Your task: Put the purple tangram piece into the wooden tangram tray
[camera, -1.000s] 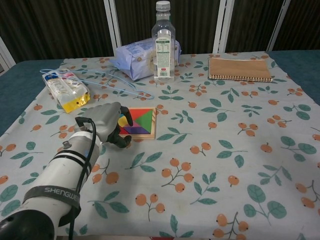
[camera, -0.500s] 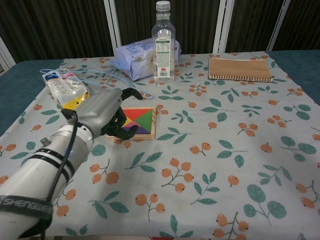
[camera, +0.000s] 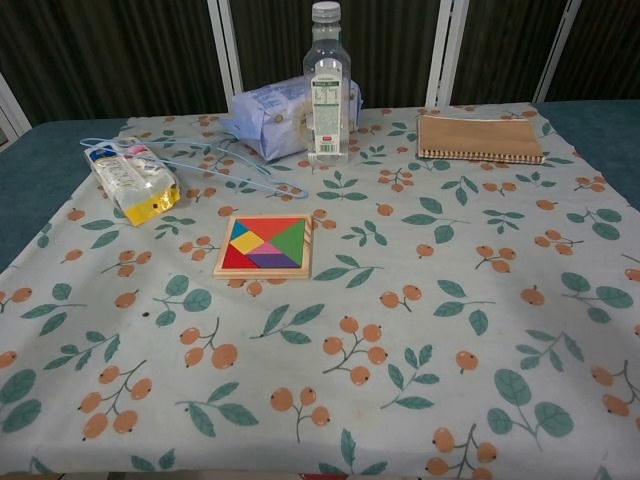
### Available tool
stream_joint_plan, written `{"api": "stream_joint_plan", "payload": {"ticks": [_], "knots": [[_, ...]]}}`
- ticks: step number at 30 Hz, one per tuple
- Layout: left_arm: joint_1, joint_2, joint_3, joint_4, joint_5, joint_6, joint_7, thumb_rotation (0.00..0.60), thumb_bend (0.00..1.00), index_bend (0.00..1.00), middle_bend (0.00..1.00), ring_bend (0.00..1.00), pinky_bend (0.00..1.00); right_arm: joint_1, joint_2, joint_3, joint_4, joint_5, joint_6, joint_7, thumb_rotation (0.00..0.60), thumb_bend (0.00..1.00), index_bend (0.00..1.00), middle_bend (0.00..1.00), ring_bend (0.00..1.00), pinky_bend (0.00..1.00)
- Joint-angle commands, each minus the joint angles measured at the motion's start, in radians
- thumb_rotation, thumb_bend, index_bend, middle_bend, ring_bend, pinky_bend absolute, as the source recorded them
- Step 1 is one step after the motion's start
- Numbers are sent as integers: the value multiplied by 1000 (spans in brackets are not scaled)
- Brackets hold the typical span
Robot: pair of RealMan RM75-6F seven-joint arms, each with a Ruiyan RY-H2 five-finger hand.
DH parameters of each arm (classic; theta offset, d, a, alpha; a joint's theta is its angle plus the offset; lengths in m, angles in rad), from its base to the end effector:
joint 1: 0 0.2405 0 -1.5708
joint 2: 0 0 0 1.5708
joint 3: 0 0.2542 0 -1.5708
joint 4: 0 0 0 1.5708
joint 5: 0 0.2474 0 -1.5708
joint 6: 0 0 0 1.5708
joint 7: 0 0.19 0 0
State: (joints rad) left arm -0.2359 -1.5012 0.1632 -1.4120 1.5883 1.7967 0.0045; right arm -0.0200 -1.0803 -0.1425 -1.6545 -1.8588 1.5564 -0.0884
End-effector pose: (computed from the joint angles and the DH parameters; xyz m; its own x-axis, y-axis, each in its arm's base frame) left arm -0.2554 0.2154 0.0306 0.2016 -0.1150 0.9727 0.9363 -0.2689 -0.2258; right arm -0.2875 -0.1398 0.0885 0.4688 -0.1402 0.8721 -0.8664 -0.2652 0.4232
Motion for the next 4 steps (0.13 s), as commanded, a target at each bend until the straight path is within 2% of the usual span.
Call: {"api": "stream_joint_plan", "payload": {"ticks": [1, 4], "knots": [[94, 79, 43, 65, 36, 22, -145, 600, 375, 88, 115, 28, 84, -1, -8, 1, -4, -1, -7, -20, 600, 160, 0, 0, 0, 0], [103, 85, 41, 54, 55, 9, -136, 600, 375, 88, 111, 28, 83, 0, -10, 1, -4, 3, -12, -23, 600, 160, 0, 0, 0, 0]]}}
